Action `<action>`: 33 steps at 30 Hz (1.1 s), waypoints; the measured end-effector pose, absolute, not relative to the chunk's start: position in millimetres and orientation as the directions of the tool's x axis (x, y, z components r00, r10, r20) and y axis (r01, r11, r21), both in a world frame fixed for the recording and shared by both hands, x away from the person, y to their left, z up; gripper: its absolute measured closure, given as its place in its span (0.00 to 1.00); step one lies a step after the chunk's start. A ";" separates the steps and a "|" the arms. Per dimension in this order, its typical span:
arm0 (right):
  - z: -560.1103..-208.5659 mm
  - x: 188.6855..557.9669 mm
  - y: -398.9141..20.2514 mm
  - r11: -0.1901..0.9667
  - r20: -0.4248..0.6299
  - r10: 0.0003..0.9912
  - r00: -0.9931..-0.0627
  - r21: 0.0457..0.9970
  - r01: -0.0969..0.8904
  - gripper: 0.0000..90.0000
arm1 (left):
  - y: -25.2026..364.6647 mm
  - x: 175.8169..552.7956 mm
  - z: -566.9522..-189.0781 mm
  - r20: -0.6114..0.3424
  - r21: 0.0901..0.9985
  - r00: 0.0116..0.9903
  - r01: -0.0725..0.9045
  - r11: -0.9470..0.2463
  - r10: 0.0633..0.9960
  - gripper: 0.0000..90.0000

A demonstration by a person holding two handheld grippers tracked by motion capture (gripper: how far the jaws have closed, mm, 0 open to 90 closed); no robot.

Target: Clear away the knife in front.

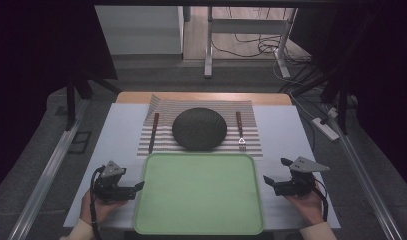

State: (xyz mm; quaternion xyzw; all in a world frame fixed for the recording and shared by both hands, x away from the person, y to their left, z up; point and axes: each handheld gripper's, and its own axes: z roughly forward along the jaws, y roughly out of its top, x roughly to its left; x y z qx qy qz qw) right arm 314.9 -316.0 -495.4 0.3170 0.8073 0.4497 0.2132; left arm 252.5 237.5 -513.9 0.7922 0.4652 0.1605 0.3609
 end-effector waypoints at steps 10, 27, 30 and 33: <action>-495.3 307.8 -318.1 0.398 -0.058 0.703 -0.708 0.858 0.325 0.07 | 217.1 284.1 -490.9 -0.057 0.741 0.553 0.582 -0.336 0.831 0.16; -496.8 326.4 -306.9 0.393 -0.033 0.675 -0.737 0.862 0.321 0.07 | 211.6 325.7 -460.7 -0.038 0.771 0.553 0.546 -0.328 0.833 0.17; -496.8 325.1 -307.1 0.399 -0.035 0.675 -0.737 0.858 0.324 0.07 | 206.7 342.6 -460.7 -0.041 0.760 0.563 0.554 -0.340 0.826 0.16; -497.3 323.9 -306.3 0.413 -0.046 0.672 -0.739 0.852 0.322 0.07 | 203.2 357.7 -462.4 -0.039 0.748 0.569 0.561 -0.353 0.822 0.16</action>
